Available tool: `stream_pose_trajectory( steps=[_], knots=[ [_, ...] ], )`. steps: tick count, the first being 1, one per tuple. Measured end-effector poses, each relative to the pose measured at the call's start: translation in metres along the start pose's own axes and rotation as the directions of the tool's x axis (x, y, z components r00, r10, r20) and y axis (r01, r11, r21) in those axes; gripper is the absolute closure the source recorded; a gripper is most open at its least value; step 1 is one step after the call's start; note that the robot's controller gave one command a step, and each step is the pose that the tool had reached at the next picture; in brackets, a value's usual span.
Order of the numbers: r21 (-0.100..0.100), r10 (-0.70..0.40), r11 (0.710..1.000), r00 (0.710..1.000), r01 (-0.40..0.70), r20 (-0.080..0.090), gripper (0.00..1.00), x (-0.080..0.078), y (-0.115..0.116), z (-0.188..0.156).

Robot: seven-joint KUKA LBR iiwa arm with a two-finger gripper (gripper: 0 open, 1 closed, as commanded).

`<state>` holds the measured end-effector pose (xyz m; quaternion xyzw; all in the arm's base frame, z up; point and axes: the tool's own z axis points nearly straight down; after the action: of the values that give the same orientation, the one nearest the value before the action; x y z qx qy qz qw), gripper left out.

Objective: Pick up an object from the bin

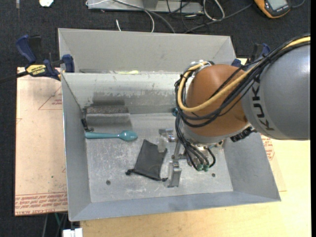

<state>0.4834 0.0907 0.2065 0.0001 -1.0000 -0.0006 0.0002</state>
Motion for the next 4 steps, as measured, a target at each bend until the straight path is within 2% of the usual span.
stream_pose_trajectory(
  steps=[1,2,3,4],
  knots=[
    [0.0,-0.186,0.983,0.983,0.186,0.003,0.0,-0.024,0.003,0.049],
    [-0.001,-0.307,0.952,0.952,0.307,0.004,0.0,-0.056,0.009,0.078],
    [-0.001,-0.347,0.938,0.938,0.347,0.004,0.0,-0.067,0.006,0.076],
    [-0.002,-0.535,0.845,0.845,0.535,0.003,0.0,-0.089,0.006,0.139]
  ],
)
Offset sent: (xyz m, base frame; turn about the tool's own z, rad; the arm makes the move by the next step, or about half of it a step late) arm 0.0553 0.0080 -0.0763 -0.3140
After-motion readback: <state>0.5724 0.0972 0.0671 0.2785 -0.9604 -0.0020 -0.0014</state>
